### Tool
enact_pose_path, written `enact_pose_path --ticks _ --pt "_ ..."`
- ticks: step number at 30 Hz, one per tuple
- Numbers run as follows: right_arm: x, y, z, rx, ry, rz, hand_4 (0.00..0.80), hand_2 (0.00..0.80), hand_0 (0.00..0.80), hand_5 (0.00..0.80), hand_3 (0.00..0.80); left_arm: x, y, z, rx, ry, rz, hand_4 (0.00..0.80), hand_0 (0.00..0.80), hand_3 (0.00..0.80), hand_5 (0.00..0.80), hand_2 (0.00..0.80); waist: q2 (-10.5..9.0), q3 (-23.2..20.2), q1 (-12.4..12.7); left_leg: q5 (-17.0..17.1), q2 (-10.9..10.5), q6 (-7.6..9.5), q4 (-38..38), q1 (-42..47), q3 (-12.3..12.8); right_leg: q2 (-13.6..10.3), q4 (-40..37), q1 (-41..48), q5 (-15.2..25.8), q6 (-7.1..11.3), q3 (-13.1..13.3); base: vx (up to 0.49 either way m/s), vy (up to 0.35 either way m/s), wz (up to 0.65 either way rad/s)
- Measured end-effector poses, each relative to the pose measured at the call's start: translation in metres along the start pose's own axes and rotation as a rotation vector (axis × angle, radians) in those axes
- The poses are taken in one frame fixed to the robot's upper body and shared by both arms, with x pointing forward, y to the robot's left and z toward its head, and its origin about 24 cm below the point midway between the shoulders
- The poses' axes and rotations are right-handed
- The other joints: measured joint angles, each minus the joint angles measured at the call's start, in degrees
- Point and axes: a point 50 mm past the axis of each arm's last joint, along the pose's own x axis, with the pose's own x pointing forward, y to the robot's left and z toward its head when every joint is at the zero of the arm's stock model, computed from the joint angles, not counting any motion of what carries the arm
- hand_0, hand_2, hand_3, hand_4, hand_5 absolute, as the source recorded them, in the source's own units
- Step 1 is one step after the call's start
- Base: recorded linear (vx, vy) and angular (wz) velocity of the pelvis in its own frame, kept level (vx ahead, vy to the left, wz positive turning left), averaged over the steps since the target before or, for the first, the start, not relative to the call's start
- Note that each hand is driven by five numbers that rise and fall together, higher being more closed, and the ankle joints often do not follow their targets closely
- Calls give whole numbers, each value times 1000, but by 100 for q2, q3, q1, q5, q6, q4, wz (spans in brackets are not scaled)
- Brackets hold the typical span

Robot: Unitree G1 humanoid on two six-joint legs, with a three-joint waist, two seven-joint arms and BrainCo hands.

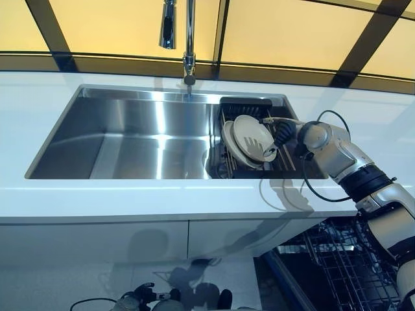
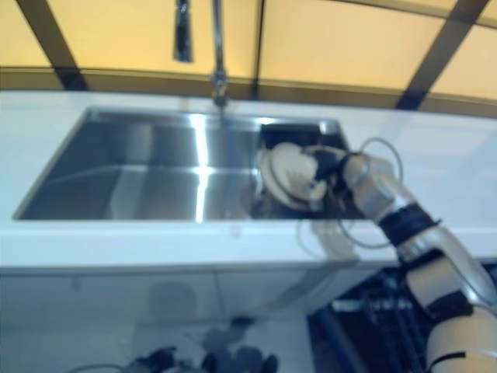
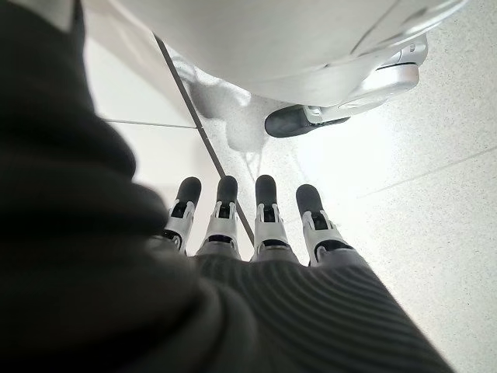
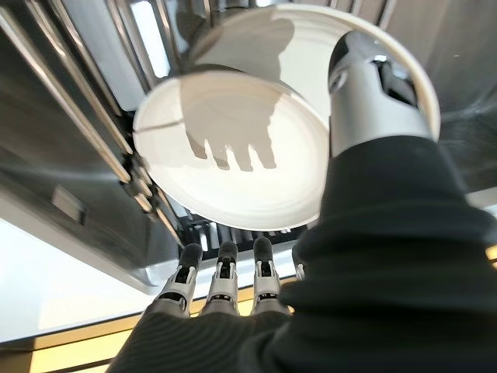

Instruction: Take plates into dishwasher

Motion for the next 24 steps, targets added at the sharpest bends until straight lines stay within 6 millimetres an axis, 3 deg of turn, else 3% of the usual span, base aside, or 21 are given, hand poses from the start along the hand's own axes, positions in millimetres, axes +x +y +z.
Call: enact_pose_path --ticks 10,24 --pt "2 13 -10 -2 36 54 0 0 0 0 0 -1 5 0 5 -5 9 0 0 0 0 0 -42 30 28 0 0 0 -4 -6 -6 -2 0 -3 -5 3 -6 0 0 0" --pt "7 29 -10 -10 51 99 0 0 0 0 0 -1 8 4 11 -17 13 0 0 0 0 0 33 149 26 0 7 -1 -12 -21 -12 4 0 -18 -18 -2 -9 0 -6 0"
